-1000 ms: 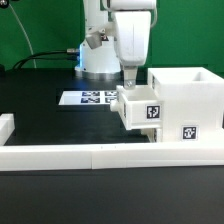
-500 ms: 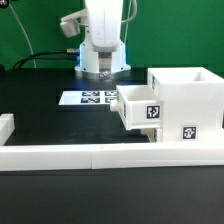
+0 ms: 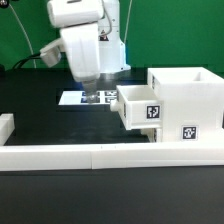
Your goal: Assemble drawer
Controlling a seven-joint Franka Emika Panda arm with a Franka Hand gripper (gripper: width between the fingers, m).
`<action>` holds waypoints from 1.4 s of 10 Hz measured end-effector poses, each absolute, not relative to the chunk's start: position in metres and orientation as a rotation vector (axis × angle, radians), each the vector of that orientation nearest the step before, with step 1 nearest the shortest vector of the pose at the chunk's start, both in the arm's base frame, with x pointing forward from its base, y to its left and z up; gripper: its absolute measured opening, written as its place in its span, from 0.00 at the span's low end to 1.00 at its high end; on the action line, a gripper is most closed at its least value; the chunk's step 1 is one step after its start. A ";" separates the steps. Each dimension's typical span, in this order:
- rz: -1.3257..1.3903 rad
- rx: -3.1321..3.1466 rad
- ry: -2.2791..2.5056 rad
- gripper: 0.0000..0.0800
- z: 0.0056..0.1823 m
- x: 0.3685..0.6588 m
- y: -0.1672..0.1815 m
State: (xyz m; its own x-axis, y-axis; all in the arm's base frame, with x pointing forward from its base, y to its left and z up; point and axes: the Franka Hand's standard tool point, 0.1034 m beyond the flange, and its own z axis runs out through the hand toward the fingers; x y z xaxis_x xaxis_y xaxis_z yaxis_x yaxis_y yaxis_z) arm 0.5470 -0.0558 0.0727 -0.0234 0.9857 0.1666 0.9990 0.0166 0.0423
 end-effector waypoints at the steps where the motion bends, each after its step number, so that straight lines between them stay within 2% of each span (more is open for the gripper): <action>1: -0.237 -2.131 -2.157 0.81 0.071 0.547 -0.056; 4: -0.233 -2.155 -2.101 0.81 0.064 0.543 -0.043; 11: -0.214 -2.238 -1.975 0.81 0.064 0.543 0.001; 14: -0.212 -2.259 -1.938 0.81 0.059 0.540 0.018</action>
Offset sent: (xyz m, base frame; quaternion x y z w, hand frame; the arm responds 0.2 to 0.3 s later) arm -0.0041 0.0225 -0.0065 -0.0055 0.0113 0.0297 0.9995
